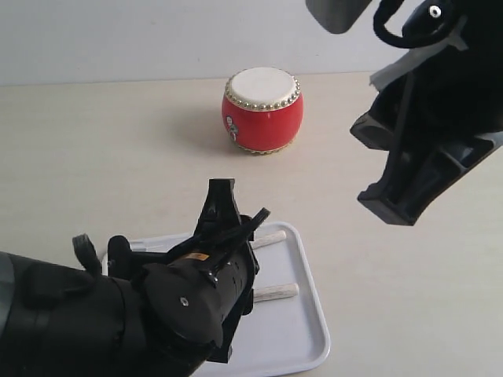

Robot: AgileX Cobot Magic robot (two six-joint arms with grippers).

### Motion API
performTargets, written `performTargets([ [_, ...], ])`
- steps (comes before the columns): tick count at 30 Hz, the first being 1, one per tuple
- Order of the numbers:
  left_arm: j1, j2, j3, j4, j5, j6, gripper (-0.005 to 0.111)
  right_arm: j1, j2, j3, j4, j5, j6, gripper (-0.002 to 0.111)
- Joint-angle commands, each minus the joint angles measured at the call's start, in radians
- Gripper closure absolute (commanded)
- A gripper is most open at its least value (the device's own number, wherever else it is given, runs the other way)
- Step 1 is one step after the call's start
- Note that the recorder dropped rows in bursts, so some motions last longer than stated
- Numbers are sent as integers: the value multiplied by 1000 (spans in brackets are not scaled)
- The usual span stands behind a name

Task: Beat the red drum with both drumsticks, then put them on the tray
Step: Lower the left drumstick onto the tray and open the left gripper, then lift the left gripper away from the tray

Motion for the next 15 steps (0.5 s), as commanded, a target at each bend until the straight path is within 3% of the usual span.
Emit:
performTargets([
  [1,1,-68,1,184,-29,0,69,1,-12,3,-42,0,-2,96],
  [3,1,-101,1,286,-27,3,81,1,-24,3,-49,-18,-2,108],
  [6,1,-170,1,401,-14,16,103,1,-67,3,-53,-24,1,108],
  [8,1,-226,1,438,-30,97,107,1,-114,3,-60,-24,31,108],
  [11,1,-335,1,455,-53,342,107,1,-226,3,-76,-27,74,108],
  [15,1,-540,1,461,6,954,107,1,-403,12,-139,-30,136,108],
])
